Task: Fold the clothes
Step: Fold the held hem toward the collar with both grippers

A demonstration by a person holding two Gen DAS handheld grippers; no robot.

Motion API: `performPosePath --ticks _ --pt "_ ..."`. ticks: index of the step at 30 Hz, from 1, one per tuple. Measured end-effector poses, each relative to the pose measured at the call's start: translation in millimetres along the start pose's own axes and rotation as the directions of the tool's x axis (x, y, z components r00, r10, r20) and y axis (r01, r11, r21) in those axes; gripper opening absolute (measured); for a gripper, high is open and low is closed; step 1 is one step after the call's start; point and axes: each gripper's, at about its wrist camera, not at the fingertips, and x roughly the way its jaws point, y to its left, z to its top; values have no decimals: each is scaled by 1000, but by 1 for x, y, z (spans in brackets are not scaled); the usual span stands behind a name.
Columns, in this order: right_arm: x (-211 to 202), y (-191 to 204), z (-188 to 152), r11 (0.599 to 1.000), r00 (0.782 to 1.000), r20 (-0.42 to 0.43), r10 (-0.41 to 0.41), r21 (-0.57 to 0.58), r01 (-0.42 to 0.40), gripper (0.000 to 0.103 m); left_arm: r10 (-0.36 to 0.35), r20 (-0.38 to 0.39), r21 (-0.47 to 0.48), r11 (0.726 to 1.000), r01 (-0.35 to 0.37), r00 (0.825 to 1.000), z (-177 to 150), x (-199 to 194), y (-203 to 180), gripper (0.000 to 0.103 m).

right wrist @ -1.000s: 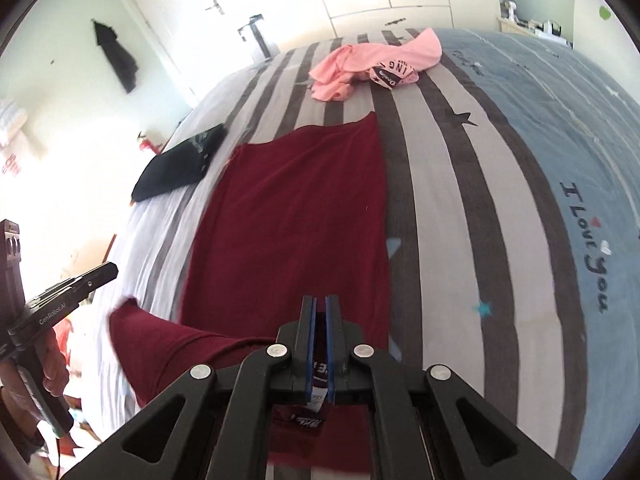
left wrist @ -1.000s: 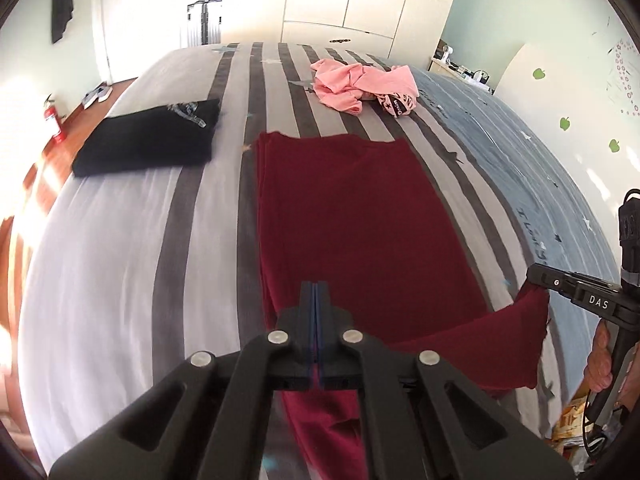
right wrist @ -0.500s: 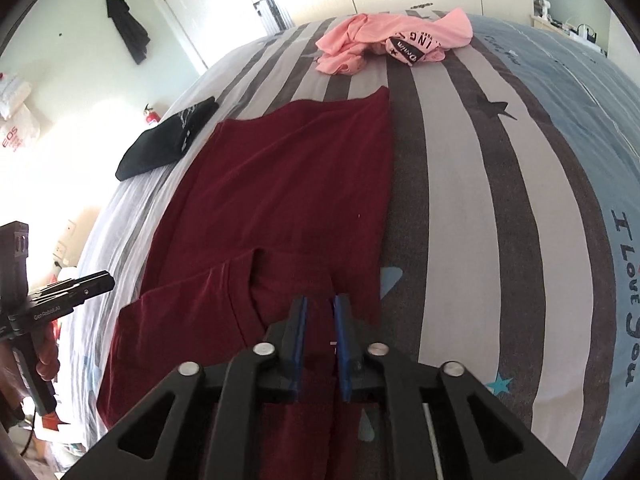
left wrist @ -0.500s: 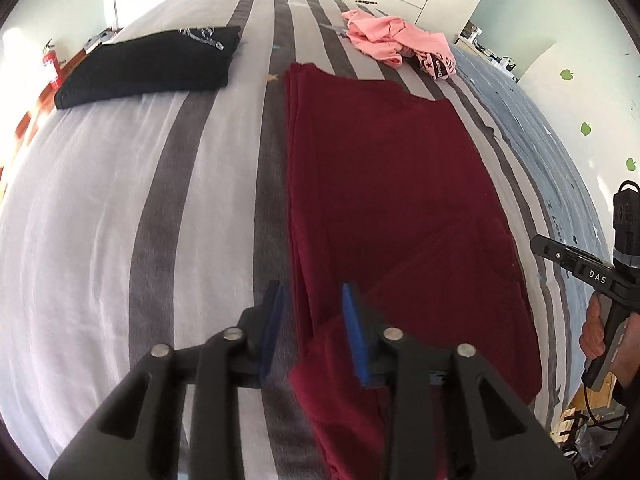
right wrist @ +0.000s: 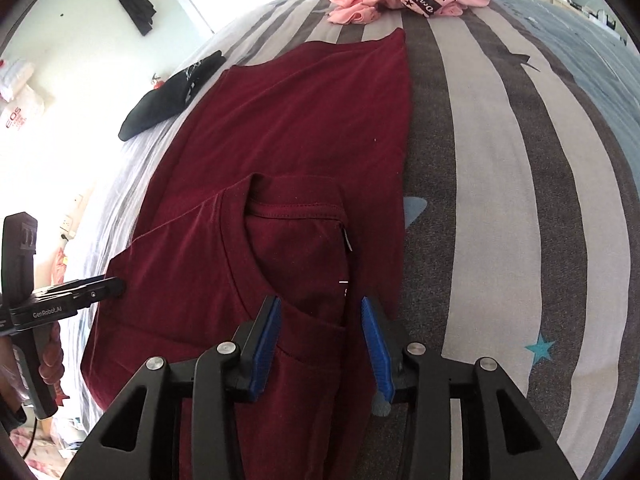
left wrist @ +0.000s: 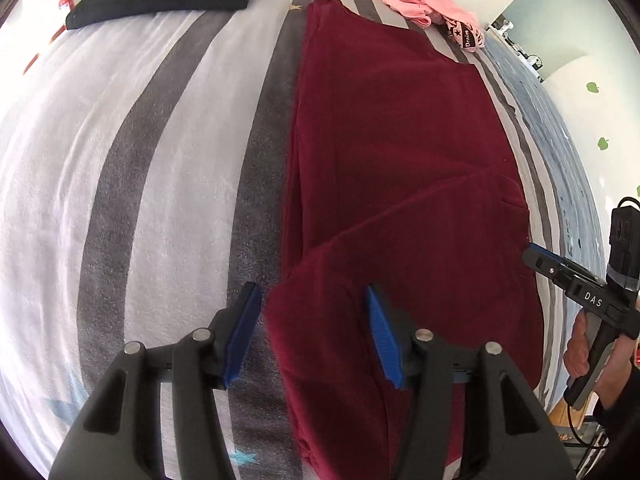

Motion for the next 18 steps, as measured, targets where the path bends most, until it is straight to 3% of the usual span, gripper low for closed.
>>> performPosePath --ticks 1,3,6,12,13,14,15,18 --pt "0 0 0 1000 1000 2 3 0 -3 38 0 1 5 1000 0 1000 -1 -1 -2 50" --pt "0 1 0 1000 1000 5 12 -1 -11 38 2 0 35 999 -2 1000 -4 -2 -9 32" --pt "1 6 1 1000 1000 6 7 -27 -7 38 16 24 74 997 -18 1000 -8 -8 -21 18" --pt "9 1 6 1000 1000 -5 14 -4 -14 38 30 61 82 996 -35 998 -15 -16 -32 10" --pt "9 1 6 1000 1000 -1 19 -2 -19 34 33 69 86 996 -39 997 -16 -18 -35 9" --pt "8 0 7 1000 1000 7 22 5 -22 15 34 78 93 995 -42 996 -17 -20 -38 9" --pt "8 -1 8 1000 1000 9 27 16 -27 4 35 88 99 994 -44 995 -19 -24 -41 8" --pt "-1 -1 7 999 999 31 40 35 -41 2 37 118 123 991 -52 992 -23 -37 -51 8"
